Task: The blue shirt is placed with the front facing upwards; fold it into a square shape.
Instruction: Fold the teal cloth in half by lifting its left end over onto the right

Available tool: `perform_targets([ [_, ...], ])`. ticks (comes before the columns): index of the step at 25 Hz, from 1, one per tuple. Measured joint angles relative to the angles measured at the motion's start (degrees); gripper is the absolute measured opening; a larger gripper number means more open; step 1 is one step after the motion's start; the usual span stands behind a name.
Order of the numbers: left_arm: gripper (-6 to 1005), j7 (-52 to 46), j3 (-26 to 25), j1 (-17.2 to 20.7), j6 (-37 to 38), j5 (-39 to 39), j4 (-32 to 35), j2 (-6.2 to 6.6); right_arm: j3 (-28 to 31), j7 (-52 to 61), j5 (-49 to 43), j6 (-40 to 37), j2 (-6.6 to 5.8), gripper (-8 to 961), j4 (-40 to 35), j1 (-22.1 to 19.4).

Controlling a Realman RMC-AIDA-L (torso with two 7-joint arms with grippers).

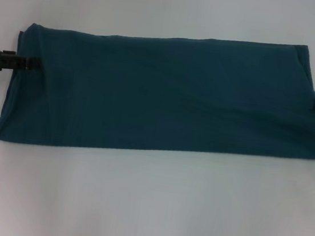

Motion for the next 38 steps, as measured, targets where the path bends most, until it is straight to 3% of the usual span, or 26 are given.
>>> perform_targets([
  [4,861,0.2,0.1,0.0,-0.5,0.0,0.6,-0.19,-2.4,-0.4,0.0,-2.2,0.06,438,-2.7,0.8],
  [15,859,0.7,0.1,-0.1,-0.9,0.0,1.2,-0.48,-7.2,-0.2,-0.1,-10.9,0.52,196,-6.7,1.2],
  [18,859,0.8,0.0,-0.1,-1.4,0.1,1.4,-0.51,-8.0,-0.1,-0.1,-13.4,0.73,9,-7.4,1.4],
  [29,860,1.3,0.0,-0.1,-2.1,0.1,2.2,-0.49,-10.0,0.2,0.0,-17.4,0.93,3,-8.5,1.8],
  [38,859,1.4,0.0,-0.4,-2.3,0.1,2.2,-0.64,-6.0,-3.9,6.2,-10.5,0.21,3,-6.7,1.2],
])
